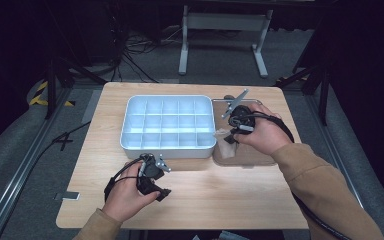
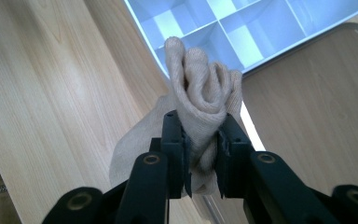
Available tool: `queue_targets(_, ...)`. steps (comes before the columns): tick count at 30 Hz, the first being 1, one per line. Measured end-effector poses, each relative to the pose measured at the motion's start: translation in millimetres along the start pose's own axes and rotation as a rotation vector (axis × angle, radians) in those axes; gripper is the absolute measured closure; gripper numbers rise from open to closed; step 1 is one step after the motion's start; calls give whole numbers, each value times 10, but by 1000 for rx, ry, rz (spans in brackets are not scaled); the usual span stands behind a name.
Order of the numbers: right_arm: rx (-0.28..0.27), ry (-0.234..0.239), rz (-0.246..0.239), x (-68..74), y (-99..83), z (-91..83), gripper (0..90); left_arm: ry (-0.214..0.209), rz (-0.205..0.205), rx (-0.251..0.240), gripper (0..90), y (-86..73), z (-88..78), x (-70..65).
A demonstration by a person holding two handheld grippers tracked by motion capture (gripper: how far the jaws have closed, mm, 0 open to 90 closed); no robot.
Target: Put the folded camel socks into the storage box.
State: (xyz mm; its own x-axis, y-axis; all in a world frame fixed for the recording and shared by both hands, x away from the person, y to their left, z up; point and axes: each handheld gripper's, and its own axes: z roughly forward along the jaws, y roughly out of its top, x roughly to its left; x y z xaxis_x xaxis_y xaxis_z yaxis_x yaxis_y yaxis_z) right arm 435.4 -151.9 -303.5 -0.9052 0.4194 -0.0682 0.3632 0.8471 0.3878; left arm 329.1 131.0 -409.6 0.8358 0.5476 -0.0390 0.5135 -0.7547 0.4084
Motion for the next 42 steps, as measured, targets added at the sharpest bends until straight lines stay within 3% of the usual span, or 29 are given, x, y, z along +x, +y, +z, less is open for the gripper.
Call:
queue_targets(9, 10, -7, -16, -65, 173, -15, 757, 6, 12, 14, 344, 28, 8, -2)
queue_targets(18, 17, -15, -46, -120, 299, 0, 757, 20, 6, -6, 347, 28, -4, 14)
queue_targets(25, 27, -29, -40, -144, 406, 39, 758, 16, 0, -5, 347, 16, -1, 8)
queue_targets(42, 123, -71, -107, -154, 729, 380, 758, 11, -12, -8, 347, -32, 3, 31)
